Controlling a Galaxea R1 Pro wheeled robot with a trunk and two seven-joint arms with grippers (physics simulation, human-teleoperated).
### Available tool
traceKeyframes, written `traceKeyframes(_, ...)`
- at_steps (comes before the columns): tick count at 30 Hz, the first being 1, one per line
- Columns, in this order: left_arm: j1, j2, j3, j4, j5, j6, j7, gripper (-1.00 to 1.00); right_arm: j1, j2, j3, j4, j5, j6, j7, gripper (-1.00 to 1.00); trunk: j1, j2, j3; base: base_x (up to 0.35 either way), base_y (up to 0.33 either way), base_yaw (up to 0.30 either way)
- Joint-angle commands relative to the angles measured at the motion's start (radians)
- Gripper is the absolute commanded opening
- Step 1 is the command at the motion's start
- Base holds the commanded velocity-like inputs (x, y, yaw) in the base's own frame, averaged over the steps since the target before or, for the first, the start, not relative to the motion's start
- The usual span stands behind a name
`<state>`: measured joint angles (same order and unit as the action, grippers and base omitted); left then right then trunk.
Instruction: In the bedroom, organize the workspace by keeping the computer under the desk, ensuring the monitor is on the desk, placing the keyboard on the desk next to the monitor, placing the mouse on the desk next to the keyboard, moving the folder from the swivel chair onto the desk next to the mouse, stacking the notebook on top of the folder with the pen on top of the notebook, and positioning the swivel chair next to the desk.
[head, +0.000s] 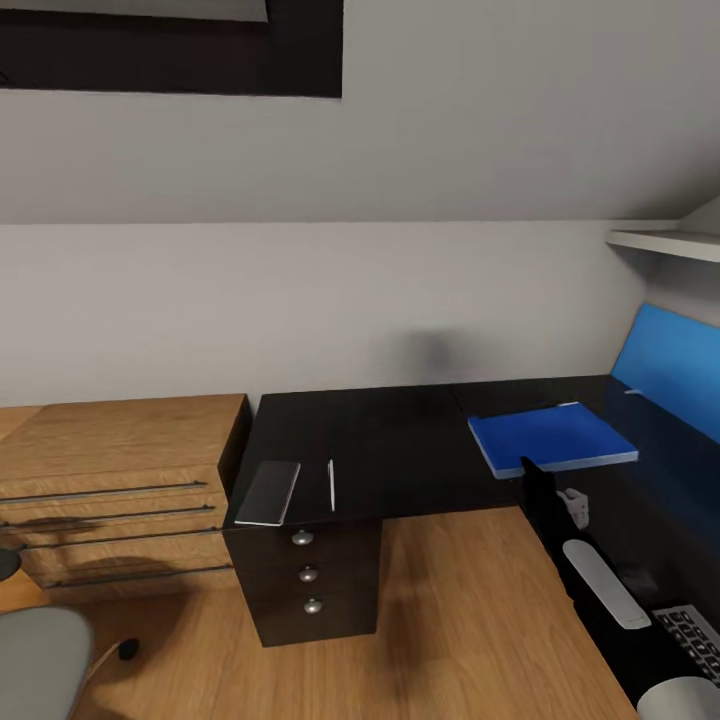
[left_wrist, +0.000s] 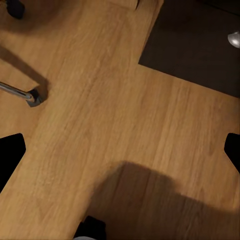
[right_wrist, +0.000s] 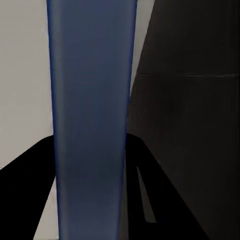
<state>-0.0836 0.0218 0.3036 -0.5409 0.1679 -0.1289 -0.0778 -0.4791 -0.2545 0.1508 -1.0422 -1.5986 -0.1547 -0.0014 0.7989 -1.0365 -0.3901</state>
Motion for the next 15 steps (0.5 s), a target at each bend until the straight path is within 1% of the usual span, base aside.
traceKeyframes(1,-0.001,0.000,0.003,0.001,0.010,-0.001,-0.008,1.00,-0.001,-0.002,-0.001,0.011,-0.010,-0.009,0.000,-1.00,0.000,-0.001,-0.001,0.008,-0.007,0.000)
traceKeyframes(2,-0.001,0.000,0.004,0.001,0.010,-0.002,-0.008,1.00,-0.001,-0.002,-0.058,0.035,-0.010,-0.010,0.000,-1.00,0.000,-0.001,-0.001,0.002,-0.001,0.000)
traceKeyframes(5,-0.001,0.000,0.005,0.001,0.009,-0.002,-0.008,1.00,-0.001,0.000,-0.082,0.073,-0.011,-0.012,-0.008,-1.00,0.000,-0.001,-0.001,0.000,0.000,0.000)
traceKeyframes(10,-0.001,0.000,0.005,0.001,0.009,-0.002,-0.009,1.00,-0.001,0.000,-0.087,0.084,-0.011,-0.025,-0.015,-1.00,0.000,-0.001,-0.001,0.000,0.000,0.000)
traceKeyframes(15,-0.001,0.000,0.006,0.001,0.011,-0.003,-0.012,1.00,-0.001,0.000,-0.087,0.086,-0.011,-0.108,-0.047,-1.00,0.000,-0.001,-0.001,0.000,0.000,0.000)
